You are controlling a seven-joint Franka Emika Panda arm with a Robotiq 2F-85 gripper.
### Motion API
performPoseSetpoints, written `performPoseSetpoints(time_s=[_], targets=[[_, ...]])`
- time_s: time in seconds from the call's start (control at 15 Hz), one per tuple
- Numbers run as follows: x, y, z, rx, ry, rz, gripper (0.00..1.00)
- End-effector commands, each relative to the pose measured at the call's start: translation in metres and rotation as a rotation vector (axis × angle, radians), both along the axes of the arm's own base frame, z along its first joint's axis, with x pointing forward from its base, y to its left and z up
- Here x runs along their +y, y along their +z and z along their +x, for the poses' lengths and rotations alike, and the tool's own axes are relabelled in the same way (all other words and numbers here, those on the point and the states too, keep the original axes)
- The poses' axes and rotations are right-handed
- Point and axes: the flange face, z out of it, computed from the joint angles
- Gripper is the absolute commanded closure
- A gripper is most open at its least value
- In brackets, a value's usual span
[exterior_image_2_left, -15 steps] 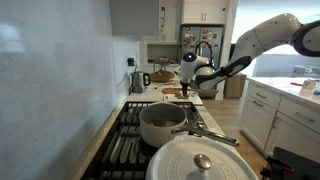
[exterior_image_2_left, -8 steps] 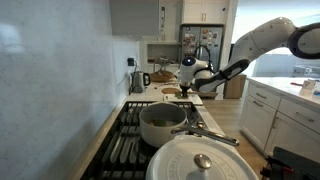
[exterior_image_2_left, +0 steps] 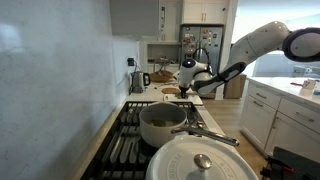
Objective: Remove the wooden spatula from the chopping board, place the spatula in the open grey pot on the right side of the stove, stir the contents of the pot with the spatula, remove the spatula from the pot and put it on the chopping board
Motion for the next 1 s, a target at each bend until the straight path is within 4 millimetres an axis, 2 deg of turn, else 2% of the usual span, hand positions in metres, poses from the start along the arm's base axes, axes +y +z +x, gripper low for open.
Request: performPoseSetpoints(time_s=[0.0,0.93], targets=[[-0.003,0.004,0.014,-0.017,0.065,-0.011,0.98],[-0.003,-0.012,0.032,-0.012,0.184,-0.021,0.98]])
